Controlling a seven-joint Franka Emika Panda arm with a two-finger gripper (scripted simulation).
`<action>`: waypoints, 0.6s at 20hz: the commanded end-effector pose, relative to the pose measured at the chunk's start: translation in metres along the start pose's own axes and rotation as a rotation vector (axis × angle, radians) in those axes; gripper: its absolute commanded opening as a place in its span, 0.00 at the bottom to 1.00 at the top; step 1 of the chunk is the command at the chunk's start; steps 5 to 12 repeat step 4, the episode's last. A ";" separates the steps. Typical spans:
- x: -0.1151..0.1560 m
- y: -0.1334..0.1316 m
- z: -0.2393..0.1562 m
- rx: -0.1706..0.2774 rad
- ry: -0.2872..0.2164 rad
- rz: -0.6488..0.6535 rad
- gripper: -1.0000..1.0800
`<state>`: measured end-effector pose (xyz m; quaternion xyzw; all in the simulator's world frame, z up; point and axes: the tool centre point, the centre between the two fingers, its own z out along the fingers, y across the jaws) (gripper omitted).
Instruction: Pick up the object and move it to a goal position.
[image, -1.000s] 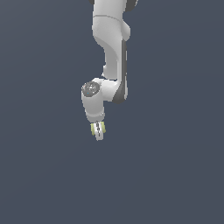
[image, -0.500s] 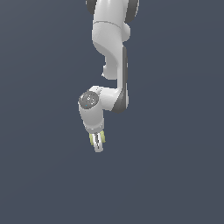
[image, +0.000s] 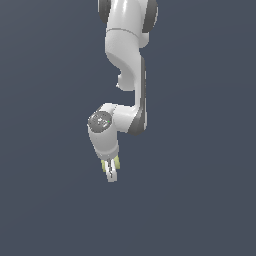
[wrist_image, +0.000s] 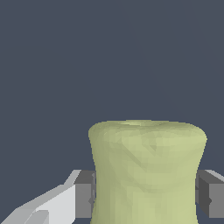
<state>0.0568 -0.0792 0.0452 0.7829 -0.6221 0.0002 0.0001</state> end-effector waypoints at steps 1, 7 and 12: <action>0.001 -0.003 0.000 0.000 0.000 0.000 0.00; 0.001 -0.005 0.000 0.000 0.000 0.000 0.00; 0.001 -0.005 0.000 0.000 0.000 0.000 0.00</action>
